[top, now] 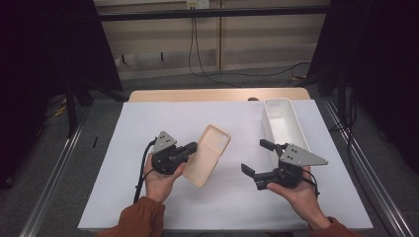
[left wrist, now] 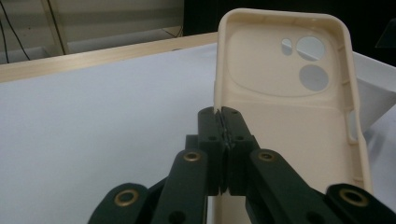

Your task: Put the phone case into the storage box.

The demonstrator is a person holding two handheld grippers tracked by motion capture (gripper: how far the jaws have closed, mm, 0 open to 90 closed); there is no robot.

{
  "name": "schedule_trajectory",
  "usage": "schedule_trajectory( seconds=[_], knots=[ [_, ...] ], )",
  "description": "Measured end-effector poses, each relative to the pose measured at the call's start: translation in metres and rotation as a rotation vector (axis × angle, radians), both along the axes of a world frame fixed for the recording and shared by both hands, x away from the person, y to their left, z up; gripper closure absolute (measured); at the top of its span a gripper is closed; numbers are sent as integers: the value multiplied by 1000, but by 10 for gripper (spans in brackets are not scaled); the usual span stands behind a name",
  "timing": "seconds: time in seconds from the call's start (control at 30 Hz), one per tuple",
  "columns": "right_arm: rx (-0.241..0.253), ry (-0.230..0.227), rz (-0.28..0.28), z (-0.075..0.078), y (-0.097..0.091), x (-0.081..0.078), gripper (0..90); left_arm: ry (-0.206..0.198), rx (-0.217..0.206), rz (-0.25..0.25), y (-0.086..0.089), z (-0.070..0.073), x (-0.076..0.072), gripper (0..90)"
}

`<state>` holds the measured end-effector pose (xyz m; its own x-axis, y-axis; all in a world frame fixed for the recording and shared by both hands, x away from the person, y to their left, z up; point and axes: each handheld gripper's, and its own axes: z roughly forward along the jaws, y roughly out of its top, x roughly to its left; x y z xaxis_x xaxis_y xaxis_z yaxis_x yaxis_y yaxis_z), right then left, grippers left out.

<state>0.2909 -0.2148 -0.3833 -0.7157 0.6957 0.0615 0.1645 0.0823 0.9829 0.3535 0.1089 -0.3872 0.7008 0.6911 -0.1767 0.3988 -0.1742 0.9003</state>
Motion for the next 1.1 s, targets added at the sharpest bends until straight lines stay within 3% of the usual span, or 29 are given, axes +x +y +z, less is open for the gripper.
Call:
schedule_trajectory(
  seconds=[0.53, 1.1],
  knots=[
    [-5, 3, -17, 5, 15, 30, 111, -26, -7, -30, -30, 5, 8, 883],
    [-32, 26, -13, 0, 20, 39, 385, -45, 6, -43, -33, 4, 7, 882]
  ],
)
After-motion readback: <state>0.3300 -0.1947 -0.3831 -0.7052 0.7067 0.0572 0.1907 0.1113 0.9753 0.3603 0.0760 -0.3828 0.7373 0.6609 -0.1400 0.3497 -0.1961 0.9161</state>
